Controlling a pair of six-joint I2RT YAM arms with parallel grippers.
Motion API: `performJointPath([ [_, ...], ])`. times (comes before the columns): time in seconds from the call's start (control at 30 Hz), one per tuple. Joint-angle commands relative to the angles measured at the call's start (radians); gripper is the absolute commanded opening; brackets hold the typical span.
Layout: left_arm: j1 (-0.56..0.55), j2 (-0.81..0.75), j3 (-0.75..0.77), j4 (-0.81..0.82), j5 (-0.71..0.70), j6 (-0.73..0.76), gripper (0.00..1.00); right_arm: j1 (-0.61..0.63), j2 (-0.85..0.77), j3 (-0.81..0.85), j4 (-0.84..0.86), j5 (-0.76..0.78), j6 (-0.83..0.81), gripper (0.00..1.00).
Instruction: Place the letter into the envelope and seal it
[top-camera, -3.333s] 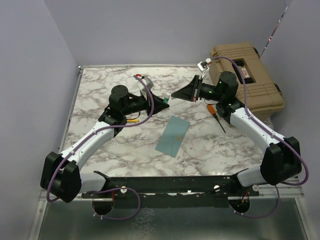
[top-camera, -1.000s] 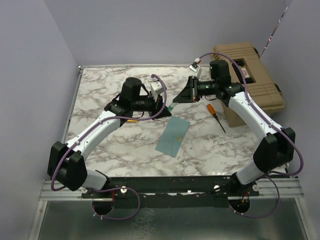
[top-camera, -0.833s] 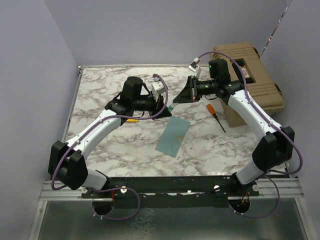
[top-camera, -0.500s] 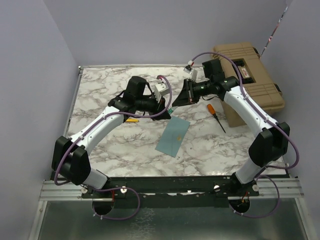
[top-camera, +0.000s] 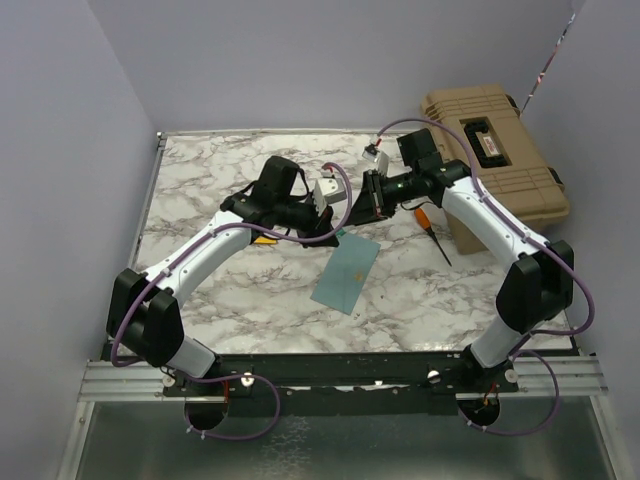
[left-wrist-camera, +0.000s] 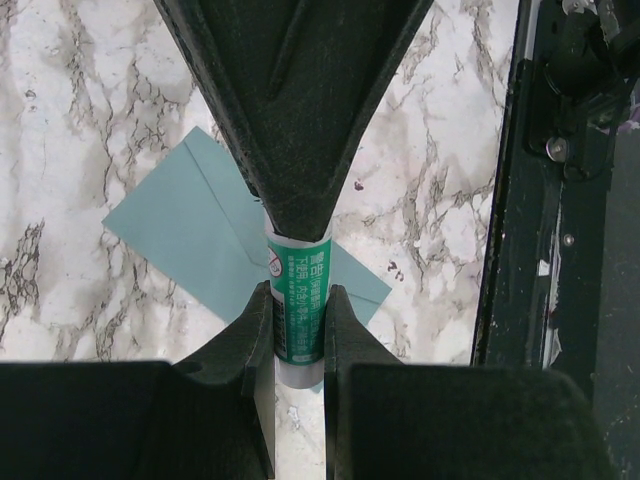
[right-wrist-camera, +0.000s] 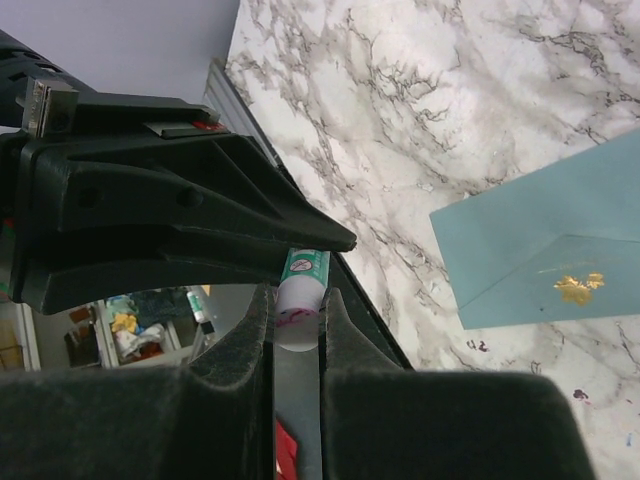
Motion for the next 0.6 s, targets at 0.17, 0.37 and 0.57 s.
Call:
performJointPath([
  [0.17,-0.048,-0.023,0.123,0.256,-0.006,0.045,0.0,0.09,-0.023,-0.119,0.063,-0.157,0.119,0.01],
  [0.37,-0.074,-0.003,0.169,0.288,-0.031,0.034,0.0,0.145,-0.009,-0.131,0.081,-0.151,0.135,0.01],
  [0.57,-0.082,-0.011,0.163,0.379,-0.083,0.029,0.0,0.196,0.003,-0.145,0.098,-0.165,0.137,0.01],
])
